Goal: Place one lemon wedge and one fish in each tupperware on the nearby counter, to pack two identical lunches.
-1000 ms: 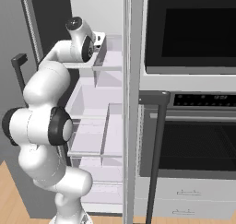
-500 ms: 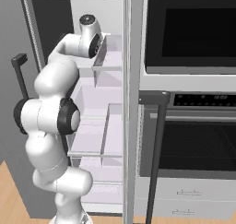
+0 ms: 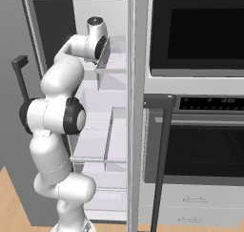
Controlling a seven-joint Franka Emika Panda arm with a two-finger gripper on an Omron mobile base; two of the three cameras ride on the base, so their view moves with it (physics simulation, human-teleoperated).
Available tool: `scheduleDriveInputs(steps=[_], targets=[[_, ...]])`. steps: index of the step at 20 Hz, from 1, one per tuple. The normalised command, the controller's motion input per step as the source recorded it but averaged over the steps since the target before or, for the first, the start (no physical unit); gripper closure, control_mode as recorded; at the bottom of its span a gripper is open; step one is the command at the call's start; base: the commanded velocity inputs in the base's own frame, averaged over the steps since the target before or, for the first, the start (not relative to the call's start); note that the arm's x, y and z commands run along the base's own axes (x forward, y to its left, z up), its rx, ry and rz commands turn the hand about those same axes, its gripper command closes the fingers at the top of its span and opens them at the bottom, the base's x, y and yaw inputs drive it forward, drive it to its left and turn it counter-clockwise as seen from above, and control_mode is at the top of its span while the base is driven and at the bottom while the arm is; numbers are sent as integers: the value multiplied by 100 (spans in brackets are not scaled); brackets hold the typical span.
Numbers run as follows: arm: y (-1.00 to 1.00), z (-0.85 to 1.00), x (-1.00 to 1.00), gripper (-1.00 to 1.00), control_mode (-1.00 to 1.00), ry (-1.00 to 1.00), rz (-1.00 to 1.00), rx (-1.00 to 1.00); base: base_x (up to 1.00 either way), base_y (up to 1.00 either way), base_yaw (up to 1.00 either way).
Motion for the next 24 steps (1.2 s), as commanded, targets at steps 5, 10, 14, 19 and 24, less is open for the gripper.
scheduleDriveInputs(steps=[5, 10, 14, 19, 24], targets=[[-1, -8, 34, -100, -100, 0, 0, 0, 0, 0, 0], [-4, -16, 40, -100, -100, 1, 0, 0, 0, 0, 0], [0, -52, 9, -100, -100, 4, 0, 0, 0, 0, 0], [5, -63, -24, -100, -100, 0, 0, 0, 0, 0, 0], [16, -43, -10, -100, -100, 0, 0, 0, 0, 0, 0]])
